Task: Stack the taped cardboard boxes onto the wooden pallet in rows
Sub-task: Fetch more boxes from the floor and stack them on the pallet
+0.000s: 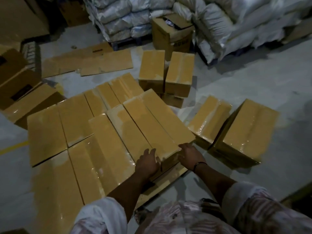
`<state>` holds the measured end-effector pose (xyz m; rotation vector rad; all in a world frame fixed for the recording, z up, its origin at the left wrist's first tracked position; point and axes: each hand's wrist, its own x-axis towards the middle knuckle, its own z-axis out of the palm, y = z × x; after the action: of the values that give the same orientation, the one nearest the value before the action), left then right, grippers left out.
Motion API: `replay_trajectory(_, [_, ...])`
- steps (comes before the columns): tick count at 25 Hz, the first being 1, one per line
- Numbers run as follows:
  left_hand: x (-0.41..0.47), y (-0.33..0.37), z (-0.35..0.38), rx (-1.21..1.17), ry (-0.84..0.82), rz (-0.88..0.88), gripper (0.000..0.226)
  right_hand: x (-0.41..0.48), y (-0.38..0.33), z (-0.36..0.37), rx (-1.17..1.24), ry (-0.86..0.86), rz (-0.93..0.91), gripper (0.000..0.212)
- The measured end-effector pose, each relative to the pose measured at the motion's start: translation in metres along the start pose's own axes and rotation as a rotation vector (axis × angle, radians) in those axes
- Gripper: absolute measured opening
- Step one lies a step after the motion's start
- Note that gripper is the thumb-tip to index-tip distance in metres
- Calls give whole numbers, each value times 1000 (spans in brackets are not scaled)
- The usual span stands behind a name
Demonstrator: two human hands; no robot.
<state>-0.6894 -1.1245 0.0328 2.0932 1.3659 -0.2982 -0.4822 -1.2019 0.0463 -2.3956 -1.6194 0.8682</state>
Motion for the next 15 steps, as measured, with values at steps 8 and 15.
replay_trajectory(8, [22, 181, 49, 29, -102, 173, 69, -45, 171, -76, 107, 141, 180, 51])
replay_trajectory(15, [49, 326, 78, 173, -189, 384, 65, -110, 306, -104, 250, 301, 489, 46])
